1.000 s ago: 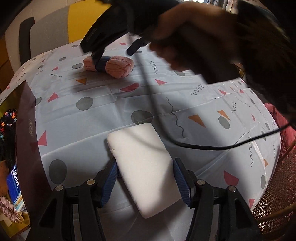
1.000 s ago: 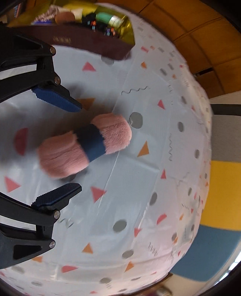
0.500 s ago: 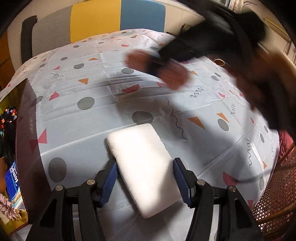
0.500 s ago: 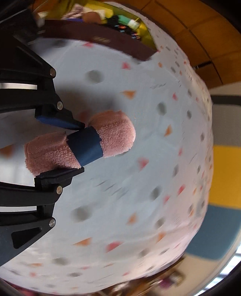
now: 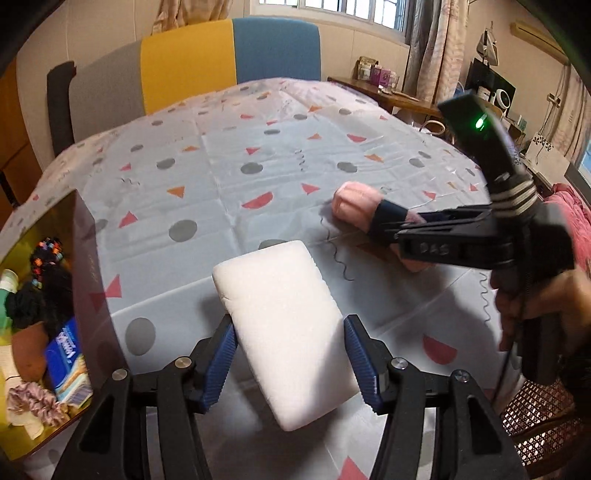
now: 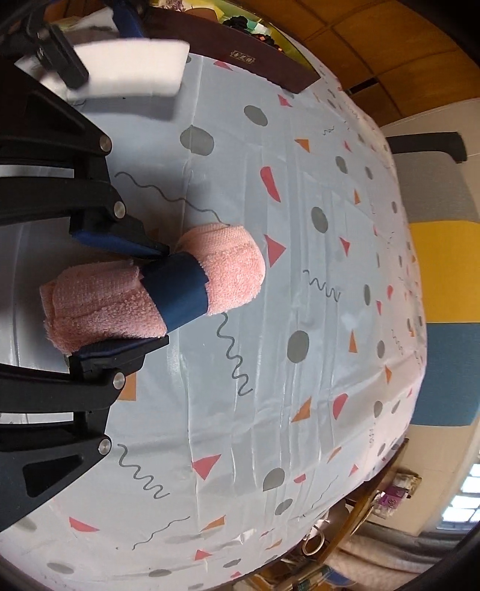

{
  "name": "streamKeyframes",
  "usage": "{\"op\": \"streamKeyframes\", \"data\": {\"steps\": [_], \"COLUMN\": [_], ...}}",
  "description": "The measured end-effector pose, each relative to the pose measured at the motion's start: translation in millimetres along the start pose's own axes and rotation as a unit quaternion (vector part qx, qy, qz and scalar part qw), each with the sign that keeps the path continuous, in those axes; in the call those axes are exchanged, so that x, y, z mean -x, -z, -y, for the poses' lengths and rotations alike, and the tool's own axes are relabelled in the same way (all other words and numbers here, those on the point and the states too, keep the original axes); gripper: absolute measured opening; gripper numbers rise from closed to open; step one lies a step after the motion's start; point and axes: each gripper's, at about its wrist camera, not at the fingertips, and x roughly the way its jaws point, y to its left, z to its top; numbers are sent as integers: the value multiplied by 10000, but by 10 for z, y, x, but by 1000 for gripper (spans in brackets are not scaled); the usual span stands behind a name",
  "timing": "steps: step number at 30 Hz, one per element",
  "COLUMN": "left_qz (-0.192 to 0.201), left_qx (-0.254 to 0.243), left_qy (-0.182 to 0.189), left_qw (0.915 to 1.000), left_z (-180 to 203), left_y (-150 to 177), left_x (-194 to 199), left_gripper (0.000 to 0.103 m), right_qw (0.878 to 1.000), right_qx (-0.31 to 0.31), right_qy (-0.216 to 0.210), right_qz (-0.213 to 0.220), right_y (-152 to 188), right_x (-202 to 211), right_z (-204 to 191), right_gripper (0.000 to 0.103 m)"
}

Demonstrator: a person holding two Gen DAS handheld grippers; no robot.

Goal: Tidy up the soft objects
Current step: 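Lift the white pad with the left tool while the right tool grasps the pink towel, then carry the white pad into the gold tray and release it with the left tool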

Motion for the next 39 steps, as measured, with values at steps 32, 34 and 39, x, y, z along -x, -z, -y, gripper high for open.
{"op": "streamKeyframes", "data": {"steps": [32,34,39], "left_qz": [825,842,876], "left_qx": [627,670,946], "left_qy": [-54,-44,113], "left_qw": [9946,9942,9916], "left_z": [-287,-312,-458], "left_y": [-22,-15,0], "left_x": [989,1003,1063], "left_gripper": [59,59,59], "right_qw": [9989,9987,9985], "right_qx": [349,379,413], "right_qy": [310,329,347], "right_qz": [65,68,76], "right_y": [21,23,27], "right_x": [-96,-99,-101], "right_z": [-114,-120,-129], "right_gripper": [43,43,43]}}
